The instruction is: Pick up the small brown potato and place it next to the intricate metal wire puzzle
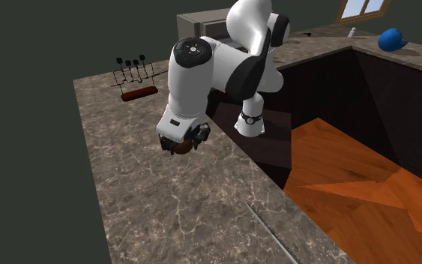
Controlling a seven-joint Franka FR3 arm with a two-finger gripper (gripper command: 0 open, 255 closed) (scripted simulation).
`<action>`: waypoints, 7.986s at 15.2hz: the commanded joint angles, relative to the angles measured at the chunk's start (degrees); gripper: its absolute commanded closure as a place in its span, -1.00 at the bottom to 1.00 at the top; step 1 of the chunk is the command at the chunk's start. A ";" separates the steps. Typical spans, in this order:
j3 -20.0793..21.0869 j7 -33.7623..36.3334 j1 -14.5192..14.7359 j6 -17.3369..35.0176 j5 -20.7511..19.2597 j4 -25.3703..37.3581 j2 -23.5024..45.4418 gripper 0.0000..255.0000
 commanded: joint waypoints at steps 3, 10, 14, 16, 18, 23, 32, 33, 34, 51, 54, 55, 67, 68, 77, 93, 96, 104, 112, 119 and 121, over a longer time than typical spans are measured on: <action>-0.06 -0.76 -0.04 -3.14 0.04 3.49 0.29 1.00; -0.16 -2.08 -0.09 -8.97 0.13 10.75 1.59 1.00; -0.24 -2.94 -0.17 -12.59 0.19 15.74 2.87 1.00; -0.29 -3.41 -0.23 -14.52 0.22 18.55 3.70 1.00; -0.35 -3.91 -0.31 -16.56 0.27 21.63 4.69 1.00; -0.67 -5.23 -0.79 -18.63 0.01 23.06 3.80 1.00; -3.47 -10.29 -4.10 -9.59 -3.24 -3.50 -15.50 1.00; -3.88 -11.00 -4.53 -8.98 -3.65 -5.53 -17.17 1.00; -4.30 -11.74 -4.95 -8.42 -4.07 -7.45 -18.78 1.00; -14.52 -27.59 -12.99 -2.64 -12.82 -27.03 -38.68 1.00; -16.91 -30.99 -14.48 -1.87 -14.50 -28.37 -40.74 1.00; -17.75 -32.16 -14.96 -1.60 -15.05 -28.69 -41.32 1.00; -30.00 -47.57 -19.52 2.42 -20.18 -27.66 -43.70 1.00; -31.24 -48.97 -19.73 2.85 -20.40 -27.17 -43.49 1.00; -43.53 -60.99 -19.75 7.60 -19.89 -21.86 -39.25 1.00; -45.87 -57.11 -20.96 18.63 -22.90 -34.38 -40.67 1.00; -46.66 -56.53 -21.00 20.82 -23.35 -36.39 -40.46 1.00; -49.28 -55.19 -20.76 26.94 -24.31 -41.24 -39.13 1.00; -52.77 -54.27 -19.80 33.60 -24.68 -45.42 -36.52 1.00; -56.76 -54.08 -18.04 40.03 -24.02 -48.55 -32.90 1.00; -58.13 -54.22 -17.30 42.01 -23.53 -49.37 -31.57 1.00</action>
